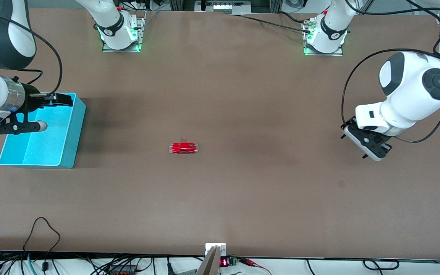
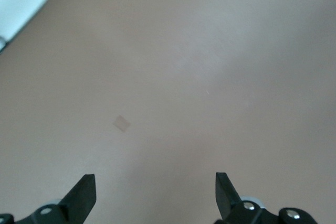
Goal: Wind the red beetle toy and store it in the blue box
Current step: 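Retract the left gripper while the right gripper leaves the box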
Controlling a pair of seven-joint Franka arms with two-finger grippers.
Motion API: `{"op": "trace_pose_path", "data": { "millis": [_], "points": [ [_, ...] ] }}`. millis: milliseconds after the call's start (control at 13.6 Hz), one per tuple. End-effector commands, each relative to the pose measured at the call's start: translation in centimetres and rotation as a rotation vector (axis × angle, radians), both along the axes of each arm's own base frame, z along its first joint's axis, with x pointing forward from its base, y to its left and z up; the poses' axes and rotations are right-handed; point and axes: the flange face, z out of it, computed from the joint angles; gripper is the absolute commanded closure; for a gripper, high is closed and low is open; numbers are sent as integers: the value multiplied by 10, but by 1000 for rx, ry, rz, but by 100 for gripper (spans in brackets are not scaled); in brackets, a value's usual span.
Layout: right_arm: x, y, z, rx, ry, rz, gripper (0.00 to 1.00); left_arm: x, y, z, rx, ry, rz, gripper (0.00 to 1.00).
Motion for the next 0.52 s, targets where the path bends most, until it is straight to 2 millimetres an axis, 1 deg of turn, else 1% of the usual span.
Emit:
{"op": "trace_pose_path", "data": {
  "millis": [0, 74, 148, 221, 369, 443],
  "points": [
    [0, -13, -10, 71, 30, 195, 0, 5, 1, 36, -61, -64, 232, 0],
    [1, -22, -18, 106, 35, 284, 0, 10, 5, 50, -87, -81, 347, 0],
    [4, -35, -28, 141, 47, 359, 0, 14, 9, 67, -103, -100, 424, 0],
    [4, -41, -37, 177, 64, 437, 0, 15, 21, 83, -102, -101, 474, 0],
    [0, -43, -53, 213, 90, 514, 0, 15, 51, 106, -72, -62, 533, 0],
    [-4, -42, -58, 213, 86, 538, 0, 13, 59, 116, -67, -33, 570, 0]
  ]
}}
